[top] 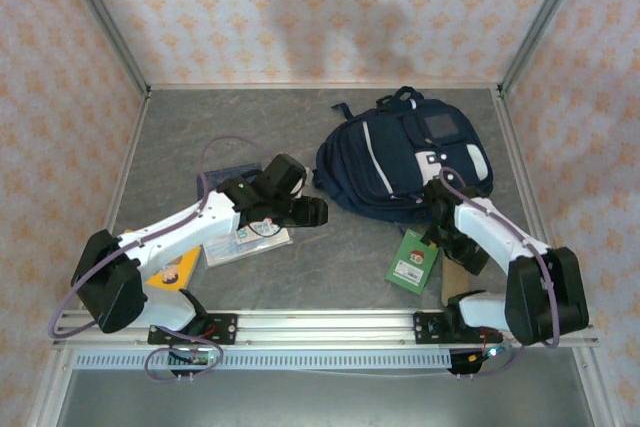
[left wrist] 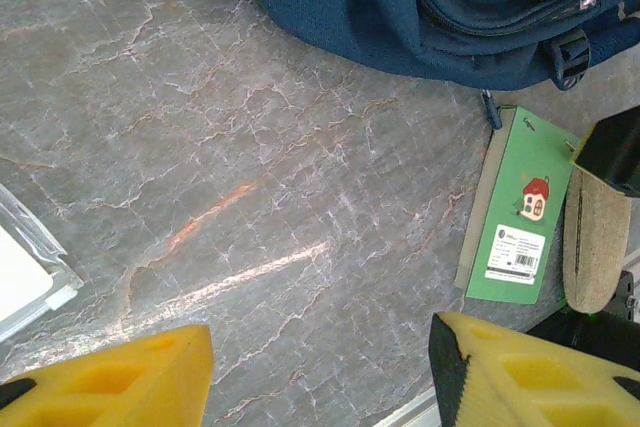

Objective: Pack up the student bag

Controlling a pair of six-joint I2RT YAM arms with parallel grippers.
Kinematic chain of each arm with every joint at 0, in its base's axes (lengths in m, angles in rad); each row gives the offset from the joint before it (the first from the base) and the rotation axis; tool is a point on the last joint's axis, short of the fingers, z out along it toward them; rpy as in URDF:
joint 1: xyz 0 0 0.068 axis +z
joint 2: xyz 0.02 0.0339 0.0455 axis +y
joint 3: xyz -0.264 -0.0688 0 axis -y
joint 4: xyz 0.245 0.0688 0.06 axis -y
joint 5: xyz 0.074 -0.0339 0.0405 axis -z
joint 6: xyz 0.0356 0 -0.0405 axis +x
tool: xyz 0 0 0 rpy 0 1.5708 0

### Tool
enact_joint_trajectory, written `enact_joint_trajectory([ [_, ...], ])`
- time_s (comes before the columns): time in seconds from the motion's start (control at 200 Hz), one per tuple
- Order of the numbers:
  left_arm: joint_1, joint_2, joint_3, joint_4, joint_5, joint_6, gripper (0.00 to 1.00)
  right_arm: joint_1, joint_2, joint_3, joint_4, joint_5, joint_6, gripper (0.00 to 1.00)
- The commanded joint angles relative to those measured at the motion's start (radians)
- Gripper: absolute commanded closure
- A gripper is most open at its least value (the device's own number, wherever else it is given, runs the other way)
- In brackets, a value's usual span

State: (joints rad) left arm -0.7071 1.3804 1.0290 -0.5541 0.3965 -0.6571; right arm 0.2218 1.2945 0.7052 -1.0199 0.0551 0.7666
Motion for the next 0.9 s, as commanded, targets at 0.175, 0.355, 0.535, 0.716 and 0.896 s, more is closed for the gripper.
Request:
enact_joint_trajectory([
  [0.175,-0.006,-0.022,-0.014,0.001,0.010,-0.007,0.40,-0.089,0.035,-0.050,0.105,-0.081,-0.018,0.12],
  [0.355,-0.005,-0.018,-0.014,-0.005,0.008,-0.004,0.40,-0.098,0.025,-0.050,0.100,-0.147,0.033,0.29],
  [0.535,-0.006,-0.003,-0.004,-0.001,0.011,-0.002,0.40,-0.098,-0.017,-0.033,0.106,-0.232,0.078,0.37],
  [0.716,-0.005,0.012,0.022,-0.026,0.001,0.018,0.40,-0.098,-0.033,-0.031,0.180,-0.342,0.162,0.46],
  [0.896,0.003,0.017,0.057,-0.054,-0.004,0.037,0.40,-0.074,-0.025,-0.021,0.246,-0.389,0.242,0.64],
])
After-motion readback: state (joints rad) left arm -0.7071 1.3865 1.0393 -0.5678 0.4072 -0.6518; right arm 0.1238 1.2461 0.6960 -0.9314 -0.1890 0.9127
